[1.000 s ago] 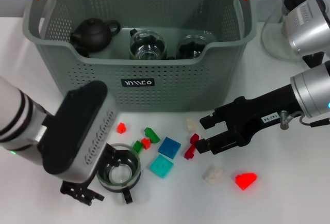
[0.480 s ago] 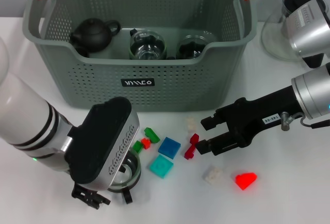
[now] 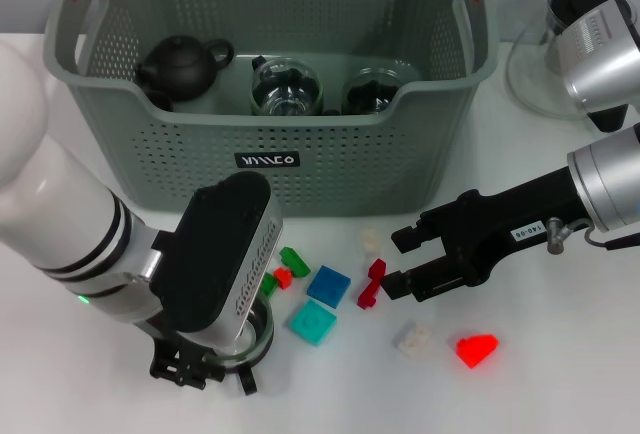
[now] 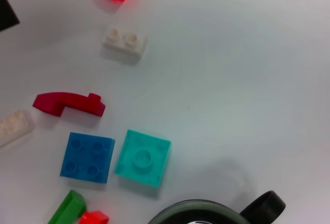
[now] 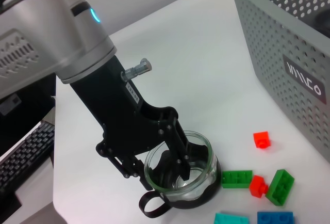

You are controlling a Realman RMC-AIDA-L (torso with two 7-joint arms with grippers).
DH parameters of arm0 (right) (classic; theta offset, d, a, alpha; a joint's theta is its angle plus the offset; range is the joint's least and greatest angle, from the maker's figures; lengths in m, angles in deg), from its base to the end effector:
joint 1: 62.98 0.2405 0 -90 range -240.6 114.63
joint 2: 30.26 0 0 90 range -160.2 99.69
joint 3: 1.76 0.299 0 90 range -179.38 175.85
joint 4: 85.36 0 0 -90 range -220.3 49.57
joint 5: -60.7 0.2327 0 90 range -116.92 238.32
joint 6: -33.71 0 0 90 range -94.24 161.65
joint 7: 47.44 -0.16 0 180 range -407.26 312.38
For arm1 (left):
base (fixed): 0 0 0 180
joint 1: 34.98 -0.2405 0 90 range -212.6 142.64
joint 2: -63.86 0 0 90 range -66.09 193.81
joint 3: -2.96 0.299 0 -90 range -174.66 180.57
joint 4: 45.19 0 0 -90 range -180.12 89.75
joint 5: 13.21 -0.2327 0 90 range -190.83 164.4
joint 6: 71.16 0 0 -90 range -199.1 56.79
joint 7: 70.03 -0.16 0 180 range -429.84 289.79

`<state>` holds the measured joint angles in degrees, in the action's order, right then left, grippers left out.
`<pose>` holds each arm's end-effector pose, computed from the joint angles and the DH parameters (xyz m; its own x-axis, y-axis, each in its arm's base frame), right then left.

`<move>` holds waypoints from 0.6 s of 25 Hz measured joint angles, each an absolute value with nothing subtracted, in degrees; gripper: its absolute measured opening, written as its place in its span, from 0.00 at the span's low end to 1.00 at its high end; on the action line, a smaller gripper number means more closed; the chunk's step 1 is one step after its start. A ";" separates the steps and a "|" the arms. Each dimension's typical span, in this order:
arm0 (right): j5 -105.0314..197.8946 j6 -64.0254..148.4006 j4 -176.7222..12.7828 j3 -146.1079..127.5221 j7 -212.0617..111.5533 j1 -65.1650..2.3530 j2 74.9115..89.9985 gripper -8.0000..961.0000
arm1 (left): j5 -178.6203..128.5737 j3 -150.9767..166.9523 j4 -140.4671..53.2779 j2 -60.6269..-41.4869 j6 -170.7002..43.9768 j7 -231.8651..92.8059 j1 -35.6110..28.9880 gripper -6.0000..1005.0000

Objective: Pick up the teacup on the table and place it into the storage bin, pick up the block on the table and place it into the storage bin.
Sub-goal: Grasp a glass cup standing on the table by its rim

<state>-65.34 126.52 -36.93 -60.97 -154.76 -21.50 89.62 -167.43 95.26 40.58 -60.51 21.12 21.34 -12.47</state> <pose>0.2116 0.3967 -0.0671 0.8966 -0.4350 -0.0826 -0.4296 -0.8999 0.0753 -0.2282 0.3242 -0.0832 0.8067 -0.3130 -0.5013 -0.3071 -0.9467 0.0970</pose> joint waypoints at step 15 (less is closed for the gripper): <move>-65.34 126.52 -36.96 -60.29 -154.75 -21.62 89.61 0.78 | -167.05 94.53 40.12 -60.60 21.17 21.80 -12.42 0.07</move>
<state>-65.34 126.52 -36.96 -60.29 -154.75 -21.62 89.61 -167.05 94.53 40.12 -60.60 21.17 21.80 -12.42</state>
